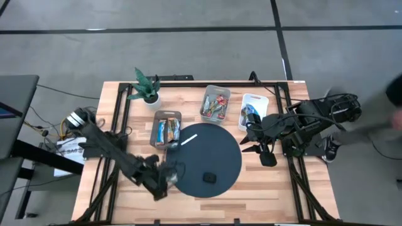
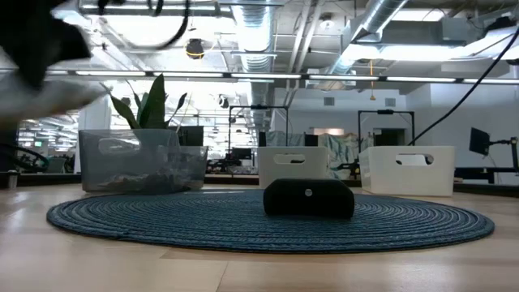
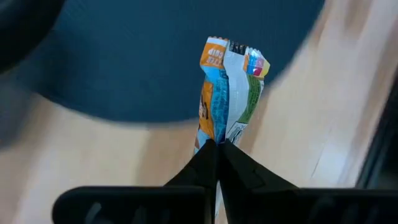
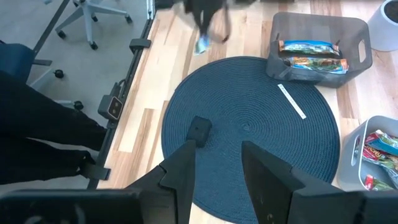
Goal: Pick and place Granola Bars by type
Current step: Put the orange granola bar into the black transparent bin
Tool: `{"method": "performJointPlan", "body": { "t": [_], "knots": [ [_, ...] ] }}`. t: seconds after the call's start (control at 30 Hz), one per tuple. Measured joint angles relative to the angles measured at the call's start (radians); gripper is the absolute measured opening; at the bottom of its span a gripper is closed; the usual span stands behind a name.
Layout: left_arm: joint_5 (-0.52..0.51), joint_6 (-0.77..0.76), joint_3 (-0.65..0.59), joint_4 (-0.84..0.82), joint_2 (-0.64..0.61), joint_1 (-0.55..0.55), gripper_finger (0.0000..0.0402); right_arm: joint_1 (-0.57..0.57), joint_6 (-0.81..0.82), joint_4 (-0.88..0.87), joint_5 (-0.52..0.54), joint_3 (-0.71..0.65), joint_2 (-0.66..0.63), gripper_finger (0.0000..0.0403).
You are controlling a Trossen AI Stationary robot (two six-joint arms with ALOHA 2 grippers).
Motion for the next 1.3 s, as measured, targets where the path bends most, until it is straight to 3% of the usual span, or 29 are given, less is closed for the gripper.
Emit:
{"method": "performJointPlan", "body": {
  "t": [0.3, 0.43, 0.63, 0.83, 1.1, 1.3],
  "knots": [
    [-0.352, -0.133, 0.000, -0.163, -0.330, 0.195, 0.0000, 0.000, 0.000, 0.000, 0.000, 0.000, 0.000, 0.0122],
    [-0.409, -0.125, 0.000, -0.178, -0.427, 0.332, 0.0000, 0.000, 0.000, 0.000, 0.001, 0.000, 0.000, 0.0122],
    [-0.297, -0.071, 0.000, -0.220, -0.464, 0.553, 0.0000, 0.000, 0.000, 0.000, 0.001, 0.000, 0.000, 0.0122],
    [-0.155, 0.048, 0.000, -0.184, -0.408, 0.697, 0.0000, 0.000, -0.016, 0.000, 0.001, 0.000, -0.007, 0.0122],
    [-0.120, 0.040, 0.000, -0.168, -0.295, 0.764, 0.0001, 0.000, -0.013, -0.011, 0.011, 0.000, -0.016, 0.0122],
    [-0.109, 0.034, 0.000, -0.164, -0.272, 0.769, 0.0037, 0.000, 0.060, -0.081, 0.159, 0.000, -0.017, 0.0122]
  ]
}}
